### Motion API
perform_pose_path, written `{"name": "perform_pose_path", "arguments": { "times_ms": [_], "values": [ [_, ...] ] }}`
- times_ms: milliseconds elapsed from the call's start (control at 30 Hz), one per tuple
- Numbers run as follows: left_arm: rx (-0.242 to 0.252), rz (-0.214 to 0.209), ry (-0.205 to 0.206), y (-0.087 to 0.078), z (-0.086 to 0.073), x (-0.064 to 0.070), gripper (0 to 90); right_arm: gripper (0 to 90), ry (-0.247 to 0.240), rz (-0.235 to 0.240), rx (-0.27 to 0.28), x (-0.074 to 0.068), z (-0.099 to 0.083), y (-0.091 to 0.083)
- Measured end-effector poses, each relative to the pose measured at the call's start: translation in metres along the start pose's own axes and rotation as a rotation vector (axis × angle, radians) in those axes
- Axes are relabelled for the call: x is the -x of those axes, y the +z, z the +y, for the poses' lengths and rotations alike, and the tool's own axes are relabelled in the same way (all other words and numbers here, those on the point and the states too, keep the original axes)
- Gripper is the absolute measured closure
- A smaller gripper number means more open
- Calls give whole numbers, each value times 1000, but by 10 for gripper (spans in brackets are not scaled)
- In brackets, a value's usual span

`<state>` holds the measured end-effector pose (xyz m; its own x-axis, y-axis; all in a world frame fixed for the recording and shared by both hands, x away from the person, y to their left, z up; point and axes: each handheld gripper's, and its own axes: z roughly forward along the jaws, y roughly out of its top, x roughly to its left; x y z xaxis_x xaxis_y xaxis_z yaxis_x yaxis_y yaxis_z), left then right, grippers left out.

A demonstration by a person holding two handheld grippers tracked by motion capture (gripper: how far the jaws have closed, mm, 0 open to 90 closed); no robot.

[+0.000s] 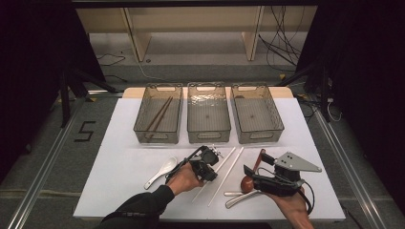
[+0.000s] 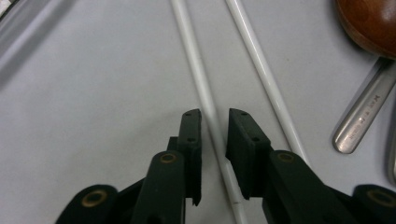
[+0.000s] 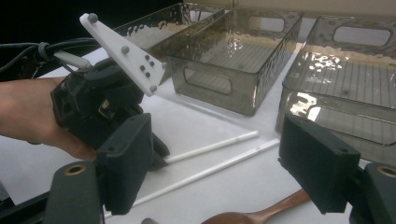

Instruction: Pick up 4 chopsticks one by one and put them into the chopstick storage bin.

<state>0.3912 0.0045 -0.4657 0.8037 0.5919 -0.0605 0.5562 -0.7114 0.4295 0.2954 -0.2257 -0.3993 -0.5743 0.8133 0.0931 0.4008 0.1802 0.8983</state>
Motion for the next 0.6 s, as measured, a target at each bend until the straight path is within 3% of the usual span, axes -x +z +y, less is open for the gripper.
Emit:
{"name": "perform_pose_path", "arguments": {
  "times_ms": [200,600],
  "values": [
    [-6,-15,-7,0,1,-3,792,269,0,-2,-1,0,0,0],
    [-23,37,34,1,3,6,784,269,0,-1,0,0,0,0]
  ]
}}
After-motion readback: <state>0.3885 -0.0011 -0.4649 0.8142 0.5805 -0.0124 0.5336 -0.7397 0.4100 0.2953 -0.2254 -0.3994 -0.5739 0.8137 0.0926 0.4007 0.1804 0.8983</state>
